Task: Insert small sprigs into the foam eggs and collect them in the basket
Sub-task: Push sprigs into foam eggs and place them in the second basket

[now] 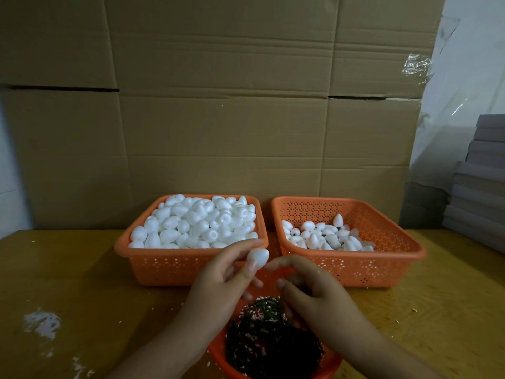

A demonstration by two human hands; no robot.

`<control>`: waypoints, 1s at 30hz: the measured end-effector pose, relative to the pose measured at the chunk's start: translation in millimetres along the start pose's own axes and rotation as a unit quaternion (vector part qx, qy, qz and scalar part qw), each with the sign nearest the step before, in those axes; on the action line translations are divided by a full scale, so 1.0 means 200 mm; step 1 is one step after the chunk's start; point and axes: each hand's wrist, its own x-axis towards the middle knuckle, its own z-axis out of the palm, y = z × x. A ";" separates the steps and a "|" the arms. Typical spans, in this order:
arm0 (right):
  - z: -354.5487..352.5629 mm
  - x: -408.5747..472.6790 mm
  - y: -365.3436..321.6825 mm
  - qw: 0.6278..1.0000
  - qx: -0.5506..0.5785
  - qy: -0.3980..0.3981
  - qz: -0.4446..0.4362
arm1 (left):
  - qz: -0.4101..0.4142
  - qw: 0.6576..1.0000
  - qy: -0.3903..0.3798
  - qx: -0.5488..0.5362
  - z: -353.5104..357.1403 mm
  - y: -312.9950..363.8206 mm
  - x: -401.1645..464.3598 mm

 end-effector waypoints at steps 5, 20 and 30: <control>-0.01 -0.01 0.00 1.000 0.002 0.010 -0.017 | -0.016 1.000 -0.003 -0.008 0.00 -0.02 0.00; -0.01 0.00 0.01 0.998 -0.003 0.028 -0.056 | -0.013 1.000 -0.003 0.002 0.00 0.00 0.00; -0.01 0.01 0.02 0.997 -0.033 0.031 -0.055 | -0.021 1.000 -0.008 0.001 0.00 0.00 0.00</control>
